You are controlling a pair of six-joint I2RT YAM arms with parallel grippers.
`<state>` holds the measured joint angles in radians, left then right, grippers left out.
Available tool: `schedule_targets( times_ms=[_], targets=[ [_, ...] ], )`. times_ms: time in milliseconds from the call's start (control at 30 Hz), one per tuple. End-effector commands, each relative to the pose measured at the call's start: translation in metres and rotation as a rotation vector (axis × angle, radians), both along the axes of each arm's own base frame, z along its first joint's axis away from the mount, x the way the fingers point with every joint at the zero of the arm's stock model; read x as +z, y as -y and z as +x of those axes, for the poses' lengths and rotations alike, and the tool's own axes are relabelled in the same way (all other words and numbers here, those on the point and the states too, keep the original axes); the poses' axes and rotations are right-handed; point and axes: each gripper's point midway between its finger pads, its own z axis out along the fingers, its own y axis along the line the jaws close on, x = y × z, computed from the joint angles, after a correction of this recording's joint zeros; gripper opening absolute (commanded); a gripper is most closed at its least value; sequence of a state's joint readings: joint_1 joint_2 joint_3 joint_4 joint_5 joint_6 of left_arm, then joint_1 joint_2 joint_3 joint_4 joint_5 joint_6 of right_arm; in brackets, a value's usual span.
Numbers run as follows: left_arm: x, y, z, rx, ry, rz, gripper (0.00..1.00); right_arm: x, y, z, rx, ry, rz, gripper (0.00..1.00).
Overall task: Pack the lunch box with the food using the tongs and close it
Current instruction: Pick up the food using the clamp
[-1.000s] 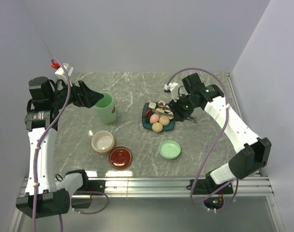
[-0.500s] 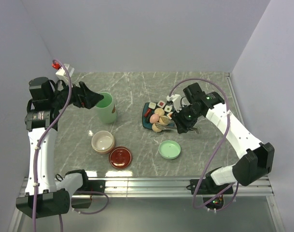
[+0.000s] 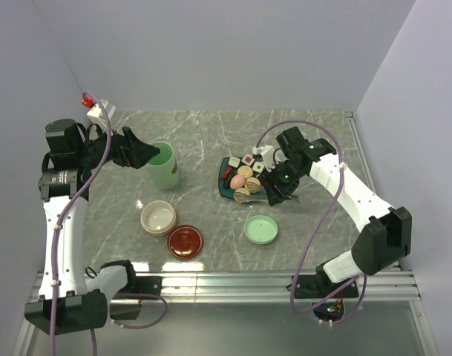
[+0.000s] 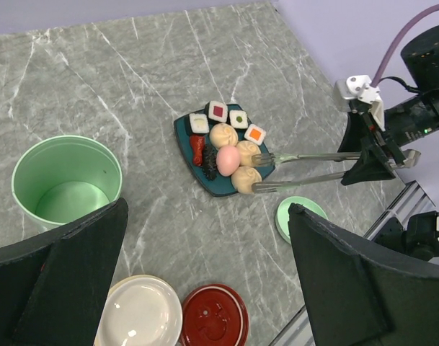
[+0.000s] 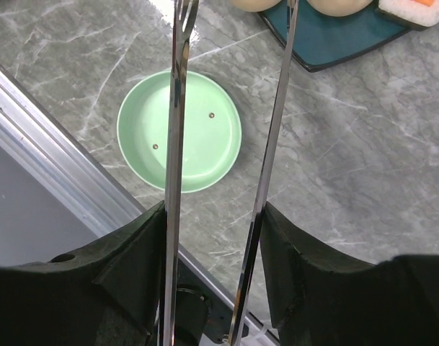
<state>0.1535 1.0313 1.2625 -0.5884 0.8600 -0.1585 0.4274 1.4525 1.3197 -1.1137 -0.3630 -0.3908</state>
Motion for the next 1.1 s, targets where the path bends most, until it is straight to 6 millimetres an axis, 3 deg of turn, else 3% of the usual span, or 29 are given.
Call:
schedule_targets(
  times_ms=[0, 233, 533, 767, 1067],
  targets=[
    [0.003, 0.002, -0.004, -0.027, 0.030, 0.005, 0.99, 0.003, -0.008, 0.011, -0.006, 0.021, 0.032, 0.58],
    [-0.001, 0.002, -0.003, -0.029, 0.021, 0.012, 0.99, -0.002, -0.009, 0.012, -0.002, 0.013, 0.027, 0.56],
    [-0.002, 0.002, -0.001, -0.028, 0.018, 0.009, 0.99, 0.004, -0.008, 0.009, 0.016, 0.021, 0.031, 0.39],
    [-0.002, 0.002, -0.001, -0.028, 0.014, 0.010, 0.99, 0.022, -0.008, 0.005, 0.018, 0.048, 0.053, 0.29],
    [0.000, 0.003, -0.001, -0.033, 0.005, -0.006, 0.99, 0.060, -0.013, -0.001, 0.033, 0.110, 0.127, 0.27]
  ],
)
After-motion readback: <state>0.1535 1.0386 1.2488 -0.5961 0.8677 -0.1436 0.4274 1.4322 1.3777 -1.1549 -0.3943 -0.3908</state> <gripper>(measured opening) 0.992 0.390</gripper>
